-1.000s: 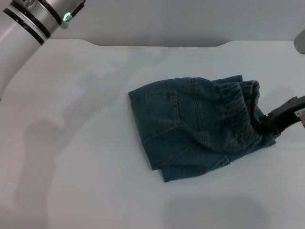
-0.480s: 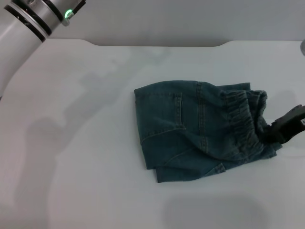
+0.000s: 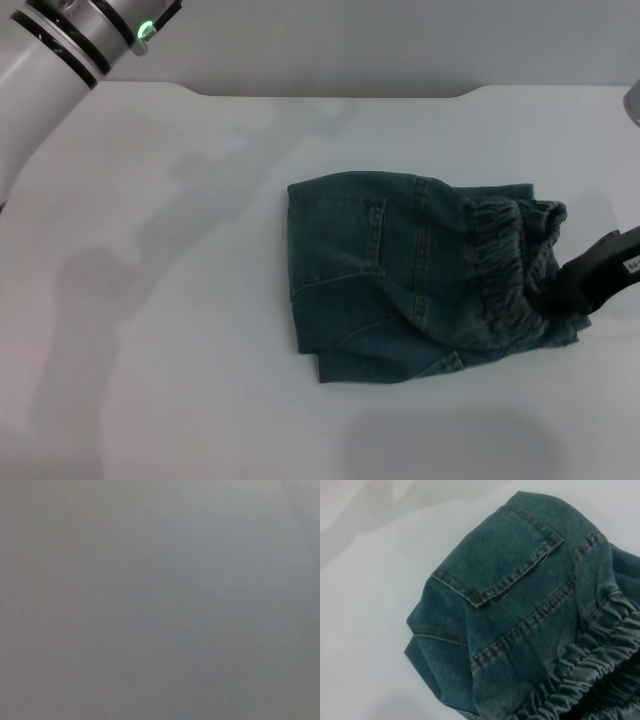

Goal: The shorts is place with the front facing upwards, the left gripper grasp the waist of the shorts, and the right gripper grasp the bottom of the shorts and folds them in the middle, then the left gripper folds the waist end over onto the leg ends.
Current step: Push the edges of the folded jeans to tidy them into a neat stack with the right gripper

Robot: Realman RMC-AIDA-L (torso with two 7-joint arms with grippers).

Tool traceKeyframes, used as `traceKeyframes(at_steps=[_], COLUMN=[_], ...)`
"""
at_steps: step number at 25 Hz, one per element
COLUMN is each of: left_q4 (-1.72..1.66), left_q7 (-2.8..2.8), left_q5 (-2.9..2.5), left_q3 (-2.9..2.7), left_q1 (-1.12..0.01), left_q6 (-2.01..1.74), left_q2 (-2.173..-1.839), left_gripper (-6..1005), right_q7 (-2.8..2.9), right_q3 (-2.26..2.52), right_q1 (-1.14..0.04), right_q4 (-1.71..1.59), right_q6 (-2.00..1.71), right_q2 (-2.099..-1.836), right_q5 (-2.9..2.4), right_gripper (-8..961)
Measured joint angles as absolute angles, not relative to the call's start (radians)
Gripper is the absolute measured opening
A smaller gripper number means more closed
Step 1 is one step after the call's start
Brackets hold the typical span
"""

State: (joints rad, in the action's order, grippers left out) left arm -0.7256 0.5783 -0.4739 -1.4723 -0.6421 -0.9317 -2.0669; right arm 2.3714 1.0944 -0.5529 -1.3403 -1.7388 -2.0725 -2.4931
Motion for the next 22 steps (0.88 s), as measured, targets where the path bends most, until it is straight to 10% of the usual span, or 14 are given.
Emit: traceKeyframes(at_steps=[22], left_q4=[-0.726], left_q7=[0.578], left_q5=[-0.474], left_q3=[-1.481], left_q1=[-0.641], left_q6=[-0.925], left_q2=[-2.069], left_gripper=[665], right_q7=[2.359], right_q3=[1.058], right_q1=[-0.545], right_q4=[-1.351], right_q6=[-1.744], right_q2=[-2.071], right_q5=[-2.458], right_gripper=[340])
